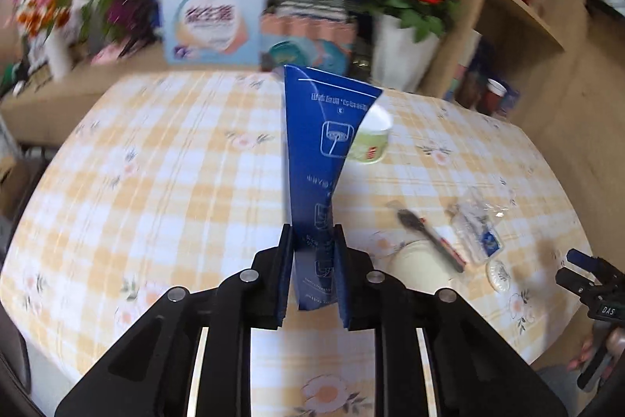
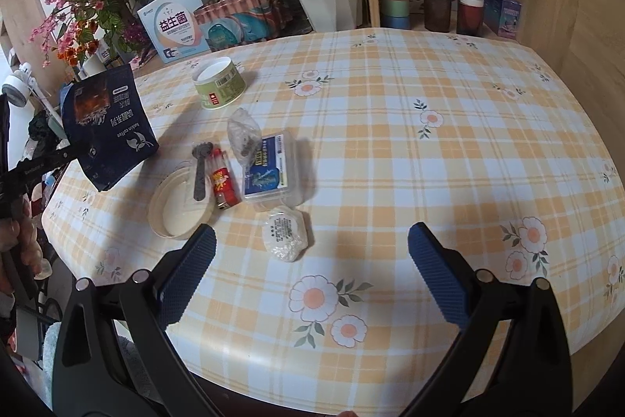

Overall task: Collect trash
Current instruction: 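Grasp the clear plastic bag with the right gripper while the left lifts the blue box, then carry the bag over the bin and open the right gripper while the left carries the box, then lower the blue box into the bin and open the left gripper, then reach to the black plastic fork by the plate and grasp it with the left gripper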

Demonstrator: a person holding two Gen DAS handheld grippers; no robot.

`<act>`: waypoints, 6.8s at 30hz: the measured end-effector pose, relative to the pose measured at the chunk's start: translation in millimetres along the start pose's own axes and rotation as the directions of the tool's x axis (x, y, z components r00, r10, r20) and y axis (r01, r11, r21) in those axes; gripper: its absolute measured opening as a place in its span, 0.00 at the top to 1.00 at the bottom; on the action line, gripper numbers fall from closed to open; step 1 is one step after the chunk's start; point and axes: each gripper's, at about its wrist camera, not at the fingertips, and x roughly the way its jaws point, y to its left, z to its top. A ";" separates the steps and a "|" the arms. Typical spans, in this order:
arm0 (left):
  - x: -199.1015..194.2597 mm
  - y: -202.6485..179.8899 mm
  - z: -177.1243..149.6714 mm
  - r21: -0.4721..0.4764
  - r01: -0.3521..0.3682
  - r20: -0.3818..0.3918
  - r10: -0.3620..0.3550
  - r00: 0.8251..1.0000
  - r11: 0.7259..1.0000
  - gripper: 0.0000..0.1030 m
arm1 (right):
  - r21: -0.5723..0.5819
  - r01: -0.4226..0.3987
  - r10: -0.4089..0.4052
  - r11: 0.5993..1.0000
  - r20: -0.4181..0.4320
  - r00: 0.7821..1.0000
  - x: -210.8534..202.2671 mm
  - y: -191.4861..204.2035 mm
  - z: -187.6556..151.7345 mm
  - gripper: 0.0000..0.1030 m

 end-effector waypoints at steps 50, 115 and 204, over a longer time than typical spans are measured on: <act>-93.7 13.4 -59.1 -0.065 0.135 0.093 -0.129 0.987 0.989 0.87 | -0.149 -0.135 0.141 0.980 0.028 0.990 7.2 68.1 42.4 0.88; -157.3 -38.3 -191.4 -0.039 0.146 -0.025 -0.147 0.989 0.988 0.87 | -0.140 -0.258 0.243 0.956 -0.115 0.963 -63.1 91.7 -143.4 0.46; 62.8 -104.2 -32.4 -0.143 0.228 -0.202 -0.254 0.946 0.963 0.68 | -0.036 -0.008 0.008 0.999 0.002 1.000 4.7 -15.2 -32.9 0.09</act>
